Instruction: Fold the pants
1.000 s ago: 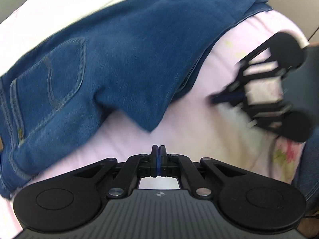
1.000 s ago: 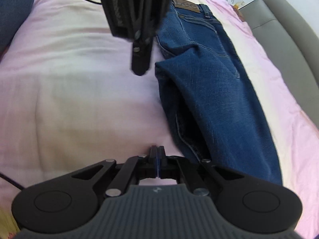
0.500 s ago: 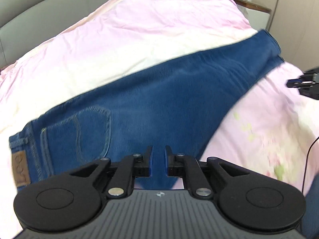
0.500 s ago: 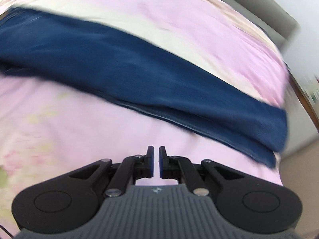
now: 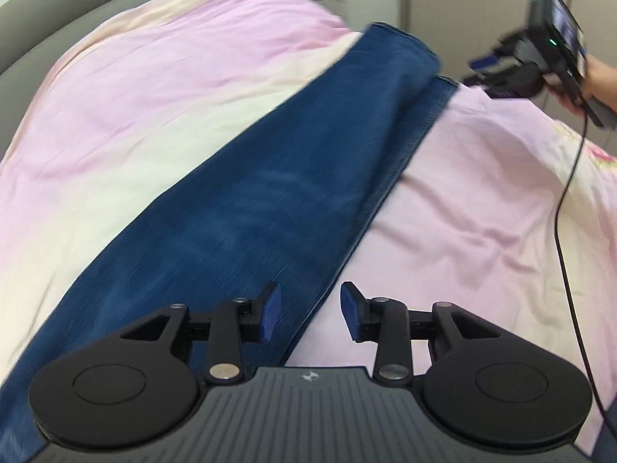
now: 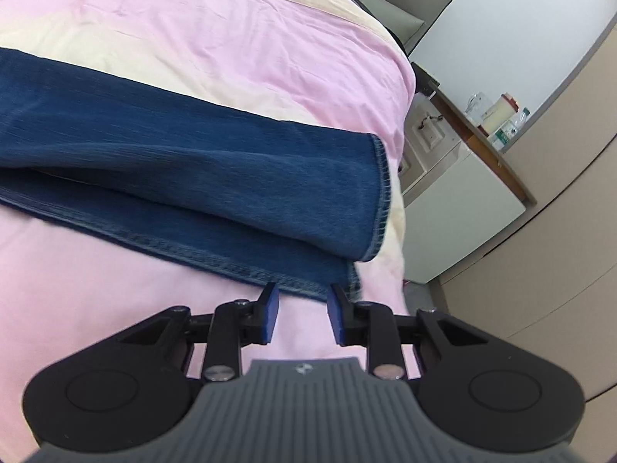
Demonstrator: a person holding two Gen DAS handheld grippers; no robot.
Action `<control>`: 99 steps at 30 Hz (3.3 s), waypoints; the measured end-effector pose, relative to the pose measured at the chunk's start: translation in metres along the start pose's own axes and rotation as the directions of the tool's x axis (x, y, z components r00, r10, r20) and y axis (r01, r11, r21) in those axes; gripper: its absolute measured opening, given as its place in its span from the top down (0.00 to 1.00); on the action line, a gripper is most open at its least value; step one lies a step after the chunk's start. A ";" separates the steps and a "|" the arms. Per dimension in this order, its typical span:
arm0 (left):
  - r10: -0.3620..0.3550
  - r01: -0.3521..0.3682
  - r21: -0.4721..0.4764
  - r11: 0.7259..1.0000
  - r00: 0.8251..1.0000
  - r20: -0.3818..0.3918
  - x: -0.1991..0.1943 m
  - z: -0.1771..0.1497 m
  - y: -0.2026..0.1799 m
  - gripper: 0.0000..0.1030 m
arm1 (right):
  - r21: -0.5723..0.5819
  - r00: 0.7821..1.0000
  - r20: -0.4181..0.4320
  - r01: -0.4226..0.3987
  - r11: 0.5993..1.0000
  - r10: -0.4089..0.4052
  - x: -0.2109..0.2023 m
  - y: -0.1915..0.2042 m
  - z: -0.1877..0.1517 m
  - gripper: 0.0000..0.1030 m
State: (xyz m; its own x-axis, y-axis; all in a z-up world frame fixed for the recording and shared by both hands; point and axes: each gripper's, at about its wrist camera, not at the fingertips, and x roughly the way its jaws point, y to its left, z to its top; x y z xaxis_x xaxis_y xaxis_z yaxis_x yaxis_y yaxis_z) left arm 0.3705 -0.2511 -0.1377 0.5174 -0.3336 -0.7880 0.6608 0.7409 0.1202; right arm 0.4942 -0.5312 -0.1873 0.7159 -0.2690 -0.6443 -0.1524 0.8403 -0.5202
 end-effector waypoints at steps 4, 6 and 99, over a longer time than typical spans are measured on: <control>0.019 -0.021 0.048 0.999 0.999 0.040 0.043 0.031 -0.029 0.58 | -0.159 0.997 0.044 0.062 0.985 -0.055 0.022 -0.006 -0.005 0.78; 0.015 -0.016 0.031 0.999 0.999 0.046 0.063 0.042 -0.036 0.58 | -0.222 0.996 0.061 0.072 0.972 -0.059 0.034 -0.007 -0.009 0.78; 0.131 -0.148 -0.298 0.943 0.989 -0.075 0.106 0.060 0.106 0.66 | 0.940 0.933 0.161 -0.245 0.239 0.322 0.106 -0.085 -0.071 0.62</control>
State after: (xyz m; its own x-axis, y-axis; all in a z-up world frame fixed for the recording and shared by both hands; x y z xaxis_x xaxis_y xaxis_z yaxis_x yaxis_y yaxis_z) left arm 0.5277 -0.2434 -0.1720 0.5575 -0.1889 -0.8084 0.3850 0.9216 0.0501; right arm 0.5342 -0.6642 -0.2515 0.7284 0.0955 -0.6785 0.4288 0.7088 0.5601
